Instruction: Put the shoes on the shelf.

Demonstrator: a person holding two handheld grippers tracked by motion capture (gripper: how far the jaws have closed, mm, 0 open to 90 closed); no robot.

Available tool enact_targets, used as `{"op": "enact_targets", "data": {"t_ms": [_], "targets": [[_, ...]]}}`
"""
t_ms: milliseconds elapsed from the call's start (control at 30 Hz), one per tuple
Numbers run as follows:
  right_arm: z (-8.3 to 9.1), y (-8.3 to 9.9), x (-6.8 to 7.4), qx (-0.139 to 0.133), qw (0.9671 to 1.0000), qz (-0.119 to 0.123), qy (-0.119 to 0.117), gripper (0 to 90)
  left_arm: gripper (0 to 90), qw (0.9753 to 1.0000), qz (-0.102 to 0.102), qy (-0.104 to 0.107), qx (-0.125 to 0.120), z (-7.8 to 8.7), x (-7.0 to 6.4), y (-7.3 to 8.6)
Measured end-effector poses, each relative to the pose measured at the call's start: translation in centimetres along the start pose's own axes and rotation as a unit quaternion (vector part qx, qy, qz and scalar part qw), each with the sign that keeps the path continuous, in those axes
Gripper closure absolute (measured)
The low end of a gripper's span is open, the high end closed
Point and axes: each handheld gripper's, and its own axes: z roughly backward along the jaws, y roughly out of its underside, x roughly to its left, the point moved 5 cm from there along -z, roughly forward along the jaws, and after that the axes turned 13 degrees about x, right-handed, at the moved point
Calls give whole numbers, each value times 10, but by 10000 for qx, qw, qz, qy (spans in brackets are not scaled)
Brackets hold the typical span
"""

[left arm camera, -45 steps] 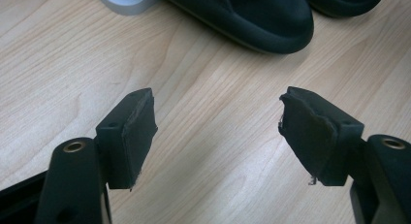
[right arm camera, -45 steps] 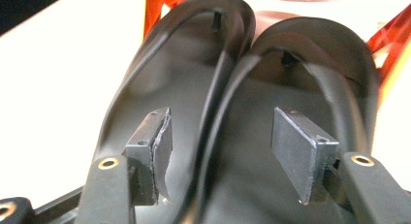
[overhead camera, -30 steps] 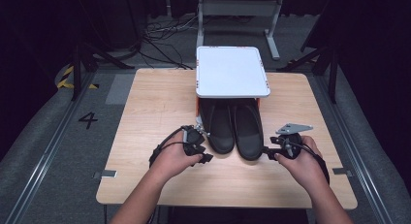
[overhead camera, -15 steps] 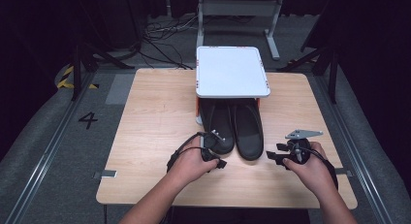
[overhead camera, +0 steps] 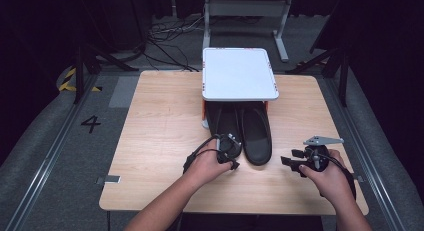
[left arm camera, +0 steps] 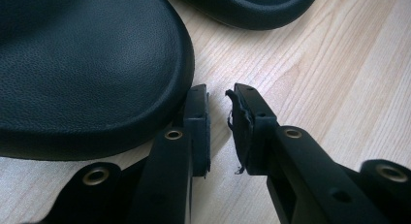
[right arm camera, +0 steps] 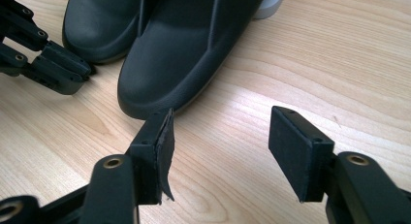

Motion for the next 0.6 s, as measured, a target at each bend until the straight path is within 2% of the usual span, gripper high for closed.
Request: {"op": "enact_targets", "data": {"t_ms": [33, 100, 167, 200, 267, 300, 400, 467, 500, 533, 600], "targets": [[1, 1, 0, -4, 10000, -10, -2, 427, 770, 10000, 36, -29, 6, 0, 0, 0], [2, 2, -1, -30, 10000, -22, 18, 427, 768, 9992, 32, -389, 3, 1, 3, -1], [3, 2, -2, -38, 10000, -26, 27, 427, 747, 9977, 106, -652, -147, 6, 9, 0], [3, 2, -2, -38, 10000, -26, 27, 427, 752, 9977, 106, -652, -147, 6, 9, 0], [3, 3, -1, -49, 10000, -26, 8, 424, 749, 9967, 218, -726, -282, 11, 19, -1], [2, 3, 0, -20, 10000, -36, -1, 424, 763, 9970, 299, -647, -305, 10, 24, 0], [-1, 4, 1, 35, 10000, -5, -13, 425, 768, 9972, 295, -608, -326, 10, 27, -2], [-3, 6, 6, 93, 9999, 37, -52, 425, 763, 9952, 312, -813, -443, 14, 32, -7], [-4, 7, 8, 111, 9999, 41, -79, 428, 748, 9930, 344, -1006, -506, 18, 38, -8], [-4, 7, 8, 111, 9999, 41, -79, 428, 737, 9930, 344, -1006, -506, 18, 38, -8], [-4, 9, 16, 152, 9995, 35, -258, 440, 736, 9908, 428, -1109, -644, 23, 48, -10]]}}
